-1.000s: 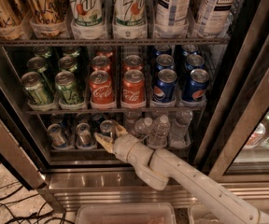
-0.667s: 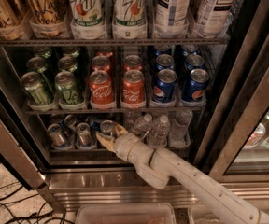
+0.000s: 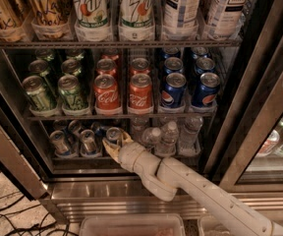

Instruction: Pick redbull can from bottom shelf of fridge

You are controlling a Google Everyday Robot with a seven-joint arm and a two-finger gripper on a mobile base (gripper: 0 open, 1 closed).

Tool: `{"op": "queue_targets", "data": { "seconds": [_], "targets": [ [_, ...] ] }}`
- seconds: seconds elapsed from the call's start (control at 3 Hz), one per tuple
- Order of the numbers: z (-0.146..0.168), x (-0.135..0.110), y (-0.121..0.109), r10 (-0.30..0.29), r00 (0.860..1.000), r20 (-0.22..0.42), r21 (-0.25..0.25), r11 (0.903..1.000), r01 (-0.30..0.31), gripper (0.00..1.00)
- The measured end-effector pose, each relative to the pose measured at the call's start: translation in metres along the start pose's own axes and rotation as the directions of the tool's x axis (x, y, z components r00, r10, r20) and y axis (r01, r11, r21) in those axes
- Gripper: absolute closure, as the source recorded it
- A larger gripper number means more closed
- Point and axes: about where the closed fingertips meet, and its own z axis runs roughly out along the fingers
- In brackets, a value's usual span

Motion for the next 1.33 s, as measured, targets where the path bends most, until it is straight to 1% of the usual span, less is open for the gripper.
{"op": "queue_targets", "data": {
  "seconds": [0.33,0.67,1.0,1.33],
  "targets": [
    [-0.003,-0.012,0.002,0.006,1.000,0.013,-0.009,0.9999,-0.005,1.00],
    [-0.008,-0.032,0.006,-0.018,0.999,0.027,-0.023,0.9995,0.019,1.00],
    [-0.013,-0.055,0.010,-0.056,0.998,0.038,-0.036,0.9977,0.058,1.00],
    [-0.018,-0.072,0.015,-0.089,0.995,0.040,-0.053,0.9944,0.091,1.00]
  ]
}}
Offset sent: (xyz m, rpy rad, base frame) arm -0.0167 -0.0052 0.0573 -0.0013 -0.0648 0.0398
